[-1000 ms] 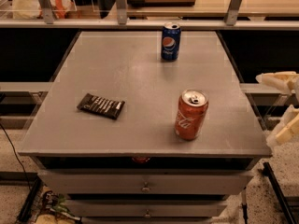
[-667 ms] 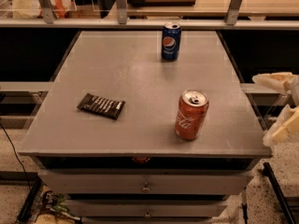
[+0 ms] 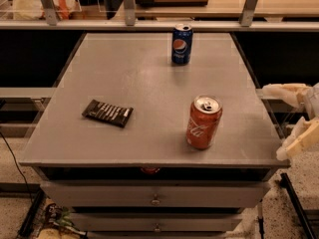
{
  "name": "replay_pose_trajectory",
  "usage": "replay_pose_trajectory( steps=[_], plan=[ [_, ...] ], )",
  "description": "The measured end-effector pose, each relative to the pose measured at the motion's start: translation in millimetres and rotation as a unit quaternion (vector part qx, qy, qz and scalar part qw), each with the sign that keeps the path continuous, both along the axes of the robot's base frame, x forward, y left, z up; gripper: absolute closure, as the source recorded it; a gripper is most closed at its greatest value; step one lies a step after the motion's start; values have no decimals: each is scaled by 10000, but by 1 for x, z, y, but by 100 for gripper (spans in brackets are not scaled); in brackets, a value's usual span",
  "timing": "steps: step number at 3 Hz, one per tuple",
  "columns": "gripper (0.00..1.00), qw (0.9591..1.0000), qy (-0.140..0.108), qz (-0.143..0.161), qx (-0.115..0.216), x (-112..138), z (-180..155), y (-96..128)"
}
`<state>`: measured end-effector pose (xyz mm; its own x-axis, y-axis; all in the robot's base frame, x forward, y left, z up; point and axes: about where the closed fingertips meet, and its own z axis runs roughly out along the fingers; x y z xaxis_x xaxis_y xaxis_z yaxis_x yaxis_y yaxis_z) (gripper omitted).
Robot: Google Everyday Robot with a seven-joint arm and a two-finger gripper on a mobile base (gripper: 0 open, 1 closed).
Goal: Move coke can near pepsi can
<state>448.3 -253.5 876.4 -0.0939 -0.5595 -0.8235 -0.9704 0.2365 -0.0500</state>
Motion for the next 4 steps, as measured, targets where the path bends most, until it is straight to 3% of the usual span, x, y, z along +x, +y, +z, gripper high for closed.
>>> replay_pose_trajectory(
  steps=[1, 2, 4],
  plan=[
    [0, 9969, 107, 407, 662, -7, -11, 30],
    [0, 9908, 180, 757, 1109, -12, -19, 63],
    [0, 9820, 60, 1170, 1485, -11, -17, 105]
  ],
)
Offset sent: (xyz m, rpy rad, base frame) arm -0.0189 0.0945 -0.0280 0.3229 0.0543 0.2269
